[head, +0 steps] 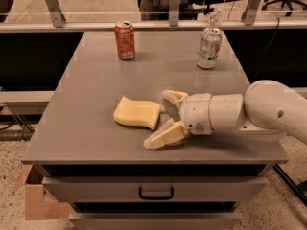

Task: Move sponge near 7up can

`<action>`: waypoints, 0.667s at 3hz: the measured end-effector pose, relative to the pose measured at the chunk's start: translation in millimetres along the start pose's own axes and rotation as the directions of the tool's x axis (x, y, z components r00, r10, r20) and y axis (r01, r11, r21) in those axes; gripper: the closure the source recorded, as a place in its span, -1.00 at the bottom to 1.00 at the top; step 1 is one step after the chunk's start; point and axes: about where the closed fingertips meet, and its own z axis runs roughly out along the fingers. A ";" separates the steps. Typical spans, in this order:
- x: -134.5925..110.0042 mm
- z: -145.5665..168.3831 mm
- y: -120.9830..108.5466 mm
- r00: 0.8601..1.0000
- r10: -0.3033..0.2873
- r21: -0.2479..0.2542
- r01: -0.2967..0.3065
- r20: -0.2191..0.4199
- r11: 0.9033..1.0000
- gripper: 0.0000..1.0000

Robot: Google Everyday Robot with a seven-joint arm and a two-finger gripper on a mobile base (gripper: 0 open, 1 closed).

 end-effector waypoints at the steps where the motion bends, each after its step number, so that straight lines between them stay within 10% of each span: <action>1: 6.7 2.2 -3.1 1.000 -0.001 -0.004 0.001 -0.013 1.000 -0.08; 2: -0.3 -0.8 -3.8 1.000 -0.001 -0.003 0.001 -0.013 1.000 0.56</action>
Offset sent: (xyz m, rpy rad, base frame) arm 0.0403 -0.0585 -0.0842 -0.0147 -0.0462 -0.0357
